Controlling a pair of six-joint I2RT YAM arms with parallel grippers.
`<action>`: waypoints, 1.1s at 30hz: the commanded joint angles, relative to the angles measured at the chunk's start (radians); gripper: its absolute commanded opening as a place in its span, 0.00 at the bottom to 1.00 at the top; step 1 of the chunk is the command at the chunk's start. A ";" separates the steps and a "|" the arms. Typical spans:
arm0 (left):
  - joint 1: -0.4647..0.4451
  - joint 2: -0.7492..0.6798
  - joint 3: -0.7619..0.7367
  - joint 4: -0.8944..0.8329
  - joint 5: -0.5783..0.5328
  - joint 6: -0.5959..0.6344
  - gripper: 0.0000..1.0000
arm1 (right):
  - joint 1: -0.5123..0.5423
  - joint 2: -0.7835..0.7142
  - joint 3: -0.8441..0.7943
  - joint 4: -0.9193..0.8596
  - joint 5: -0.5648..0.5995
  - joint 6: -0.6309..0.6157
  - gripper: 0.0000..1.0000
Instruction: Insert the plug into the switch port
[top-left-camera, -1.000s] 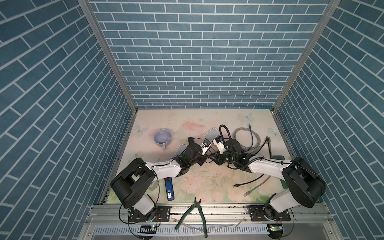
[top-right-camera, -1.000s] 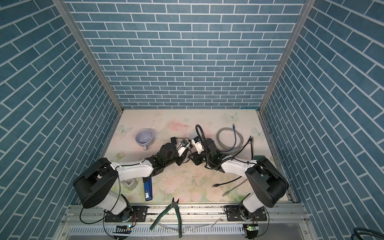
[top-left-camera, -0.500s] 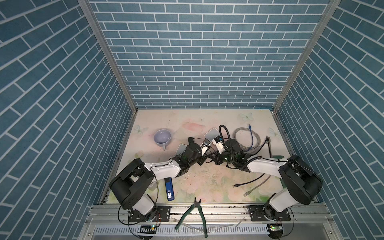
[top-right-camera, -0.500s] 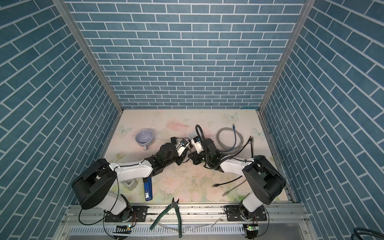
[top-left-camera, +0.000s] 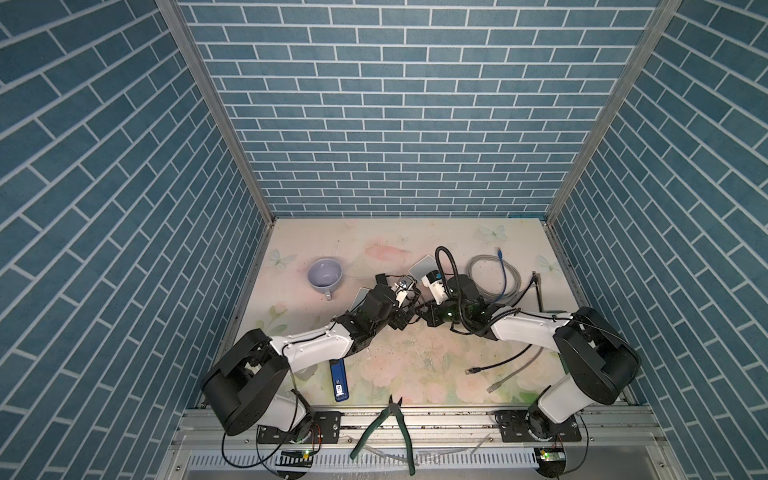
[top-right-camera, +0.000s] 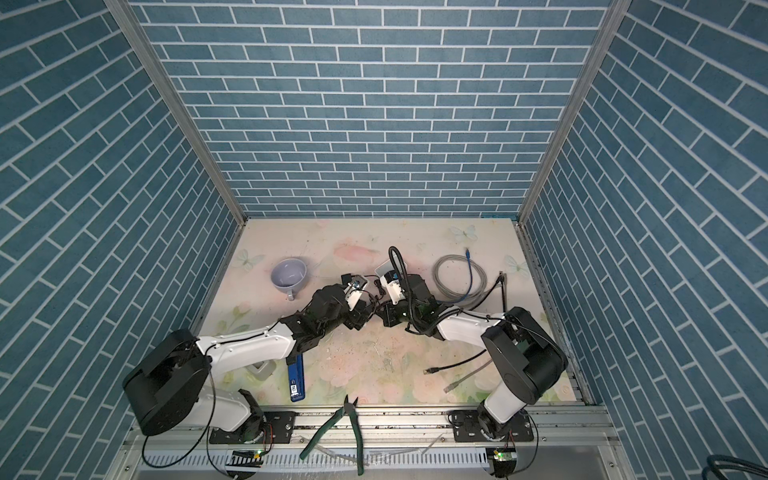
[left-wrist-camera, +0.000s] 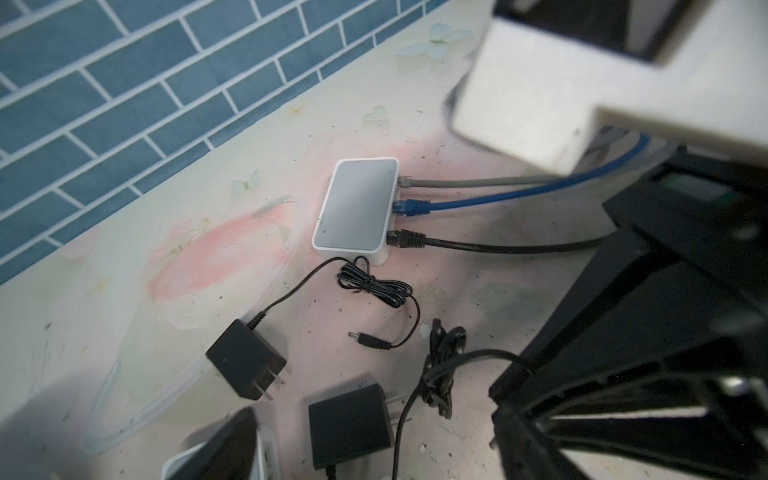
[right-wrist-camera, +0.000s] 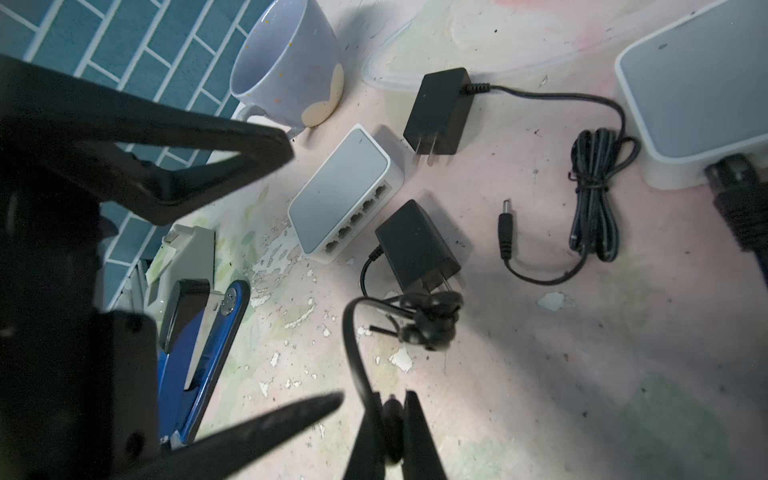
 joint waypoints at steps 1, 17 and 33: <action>0.020 -0.070 -0.032 -0.090 -0.063 -0.038 1.00 | -0.020 0.025 0.059 -0.047 -0.053 0.065 0.01; 0.129 -0.227 -0.096 -0.357 -0.150 -0.173 0.99 | -0.040 -0.005 0.152 -0.282 -0.044 -0.026 0.02; 0.284 0.079 0.300 -0.812 0.013 -0.179 1.00 | -0.042 -0.027 0.140 -0.321 -0.033 -0.086 0.03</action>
